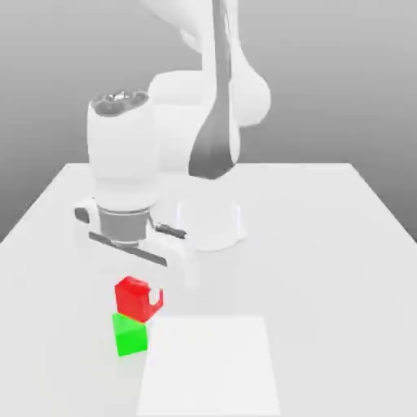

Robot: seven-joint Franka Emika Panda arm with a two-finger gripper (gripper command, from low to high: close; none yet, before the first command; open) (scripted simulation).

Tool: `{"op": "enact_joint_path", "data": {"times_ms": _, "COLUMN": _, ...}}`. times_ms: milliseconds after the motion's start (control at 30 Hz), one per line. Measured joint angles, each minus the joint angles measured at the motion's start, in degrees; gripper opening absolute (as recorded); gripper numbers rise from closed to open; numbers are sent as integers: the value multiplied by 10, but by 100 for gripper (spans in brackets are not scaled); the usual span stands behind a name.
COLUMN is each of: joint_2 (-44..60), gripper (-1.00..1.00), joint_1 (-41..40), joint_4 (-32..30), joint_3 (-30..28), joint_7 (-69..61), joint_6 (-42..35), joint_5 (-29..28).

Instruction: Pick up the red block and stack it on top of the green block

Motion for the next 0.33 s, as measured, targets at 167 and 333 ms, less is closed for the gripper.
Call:
{"op": "enact_joint_path", "data": {"times_ms": 167, "joint_2": 66, "gripper": -100, "joint_1": -3, "joint_4": -8, "joint_3": -9, "joint_7": 14, "joint_6": 74, "joint_5": 20}}
{"op": "enact_joint_path", "data": {"times_ms": 333, "joint_2": 119, "gripper": 100, "joint_1": -8, "joint_4": -6, "joint_3": 3, "joint_7": -3, "joint_6": 124, "joint_5": 46}}
